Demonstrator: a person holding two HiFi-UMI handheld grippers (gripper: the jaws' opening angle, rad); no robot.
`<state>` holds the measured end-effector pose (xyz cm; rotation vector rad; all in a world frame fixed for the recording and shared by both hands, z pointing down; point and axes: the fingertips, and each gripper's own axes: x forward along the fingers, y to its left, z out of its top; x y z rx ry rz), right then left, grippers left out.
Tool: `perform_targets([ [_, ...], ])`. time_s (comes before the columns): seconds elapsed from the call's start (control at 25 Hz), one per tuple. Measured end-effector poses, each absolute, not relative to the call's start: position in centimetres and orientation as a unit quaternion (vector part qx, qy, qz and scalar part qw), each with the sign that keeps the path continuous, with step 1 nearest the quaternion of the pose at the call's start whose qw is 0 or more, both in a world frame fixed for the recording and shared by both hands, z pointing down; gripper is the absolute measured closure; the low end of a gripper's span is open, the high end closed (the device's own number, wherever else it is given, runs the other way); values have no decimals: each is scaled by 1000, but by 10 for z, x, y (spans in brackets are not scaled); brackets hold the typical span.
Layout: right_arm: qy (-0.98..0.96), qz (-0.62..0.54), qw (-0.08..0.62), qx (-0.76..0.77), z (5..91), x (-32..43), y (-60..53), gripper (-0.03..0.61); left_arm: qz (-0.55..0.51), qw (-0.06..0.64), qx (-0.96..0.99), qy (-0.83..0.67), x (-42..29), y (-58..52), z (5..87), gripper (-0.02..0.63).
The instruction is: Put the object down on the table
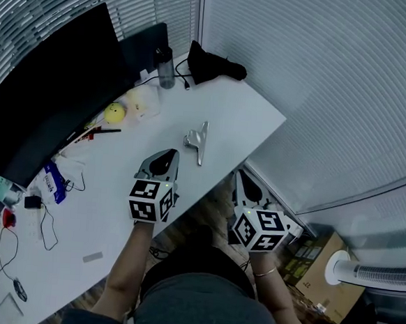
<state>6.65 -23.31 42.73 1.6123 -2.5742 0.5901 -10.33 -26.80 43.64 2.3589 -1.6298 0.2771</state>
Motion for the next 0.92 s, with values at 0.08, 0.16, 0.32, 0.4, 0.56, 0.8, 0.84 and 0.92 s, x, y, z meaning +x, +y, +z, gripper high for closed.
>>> perform_targets([
  [0.08, -833, 190, 23, 520, 426, 67, -232, 578, 91, 129, 813, -560, -101, -268, 433, 584],
  [0.16, -833, 189, 22, 520, 425, 68, -231, 578, 88, 127, 814, -560, -99, -267, 430, 584],
  [0.32, -831, 188, 22, 523, 426, 71, -230, 578, 86, 126, 814, -561, -98, -267, 428, 584],
  [0.4, -831, 187, 23, 524, 426, 72, -231, 578, 87, 127, 814, -561, -98, -268, 429, 584],
  [0.56, -831, 188, 23, 523, 427, 73, -234, 578, 89, 129, 812, -562, -97, -269, 431, 584],
  [0.8, -830, 189, 25, 524, 427, 77, -235, 578, 92, 136, 810, -563, -94, -269, 436, 584],
  [0.84, -830, 189, 25, 524, 428, 77, -236, 578, 93, 137, 810, -563, -94, -270, 437, 584],
  [0.92, -830, 189, 25, 524, 428, 75, -237, 578, 94, 138, 809, -563, -96, -271, 438, 584],
])
